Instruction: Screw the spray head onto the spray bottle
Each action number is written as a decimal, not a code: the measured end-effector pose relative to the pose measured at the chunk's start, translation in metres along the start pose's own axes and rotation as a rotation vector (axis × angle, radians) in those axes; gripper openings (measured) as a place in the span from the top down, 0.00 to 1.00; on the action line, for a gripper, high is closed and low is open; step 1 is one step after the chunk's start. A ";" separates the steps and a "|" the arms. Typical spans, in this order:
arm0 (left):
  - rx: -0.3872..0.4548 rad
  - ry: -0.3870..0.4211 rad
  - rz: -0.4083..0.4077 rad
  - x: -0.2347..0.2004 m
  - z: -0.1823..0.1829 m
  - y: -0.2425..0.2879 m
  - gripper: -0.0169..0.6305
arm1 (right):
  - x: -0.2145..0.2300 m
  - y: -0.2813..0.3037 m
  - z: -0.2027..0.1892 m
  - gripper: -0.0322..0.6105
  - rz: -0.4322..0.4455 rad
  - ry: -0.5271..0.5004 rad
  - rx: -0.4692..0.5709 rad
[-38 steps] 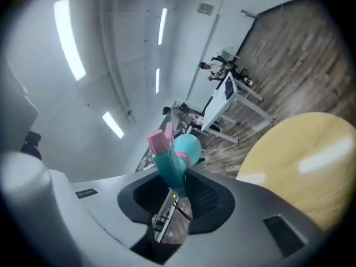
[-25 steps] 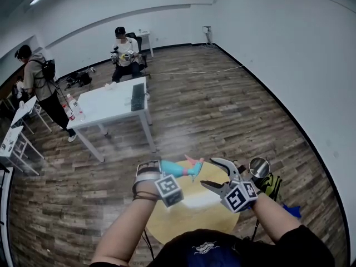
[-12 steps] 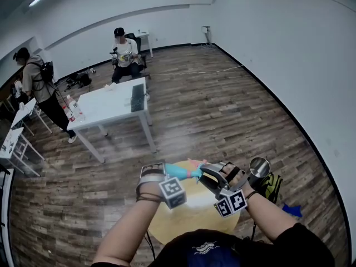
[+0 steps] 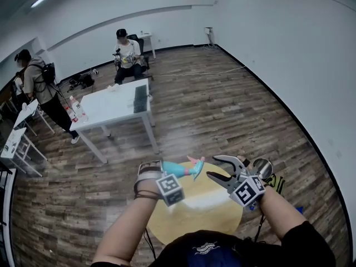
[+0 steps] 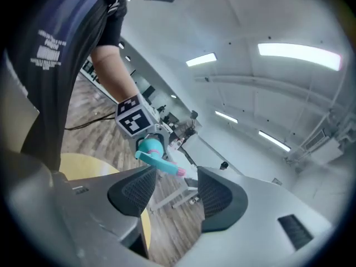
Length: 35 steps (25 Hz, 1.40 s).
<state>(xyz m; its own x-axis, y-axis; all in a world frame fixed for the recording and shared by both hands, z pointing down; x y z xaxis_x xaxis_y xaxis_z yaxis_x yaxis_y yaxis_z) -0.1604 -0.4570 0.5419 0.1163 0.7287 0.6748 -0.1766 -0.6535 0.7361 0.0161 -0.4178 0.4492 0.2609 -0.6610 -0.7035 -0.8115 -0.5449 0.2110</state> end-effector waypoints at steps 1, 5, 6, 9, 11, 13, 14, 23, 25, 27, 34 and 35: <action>-0.008 -0.008 0.002 -0.003 -0.005 0.000 0.27 | 0.016 -0.010 -0.004 0.55 -0.003 0.012 0.011; -0.040 -0.034 0.015 -0.009 -0.026 -0.005 0.27 | 0.098 -0.061 -0.031 0.55 -0.028 0.036 -0.015; -0.046 -0.038 0.018 -0.011 -0.029 -0.006 0.27 | 0.122 -0.074 -0.039 0.55 -0.034 0.049 -0.074; -0.054 -0.047 0.025 -0.017 -0.035 -0.009 0.27 | 0.195 -0.099 -0.051 0.55 -0.051 0.008 -0.235; -0.059 -0.049 0.026 -0.020 -0.036 -0.010 0.27 | 0.232 -0.100 -0.046 0.55 -0.064 -0.031 -0.278; -0.060 -0.048 0.021 -0.022 -0.035 -0.008 0.27 | 0.238 -0.082 -0.027 0.55 -0.045 -0.081 -0.268; -0.058 -0.050 0.018 -0.024 -0.034 -0.006 0.27 | 0.228 -0.067 -0.012 0.55 -0.014 -0.098 -0.234; -0.001 -0.045 -0.028 -0.061 -0.021 0.024 0.27 | 0.072 0.059 0.023 0.47 0.239 -0.220 -0.029; -0.017 -0.027 -0.029 -0.068 -0.026 0.033 0.27 | 0.056 0.077 0.020 0.45 0.216 -0.309 -0.045; -0.026 -0.032 -0.029 -0.073 -0.030 0.039 0.27 | 0.044 0.092 0.012 0.45 0.200 -0.420 -0.084; -0.038 -0.038 -0.023 -0.089 -0.033 0.029 0.27 | 0.042 0.113 0.020 0.76 0.164 -0.439 -0.119; -0.044 -0.041 -0.015 -0.091 -0.034 0.027 0.27 | 0.044 0.114 0.020 0.78 0.181 -0.346 -0.126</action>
<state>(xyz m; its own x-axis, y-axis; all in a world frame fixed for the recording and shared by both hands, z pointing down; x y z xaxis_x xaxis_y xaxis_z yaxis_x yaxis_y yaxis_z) -0.2093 -0.5341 0.4989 0.1594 0.7286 0.6661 -0.2173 -0.6323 0.7436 -0.0759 -0.4990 0.4285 -0.0892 -0.5516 -0.8293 -0.7521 -0.5086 0.4191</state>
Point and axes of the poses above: the fingertips, and each gripper's own axes: y forward along the fingers, x to its right, z out of its top, the point moved 4 cm from there along -y, backward along the fingers, and after that the axes turned 2 degrees about -x, right-handed, at the moved point
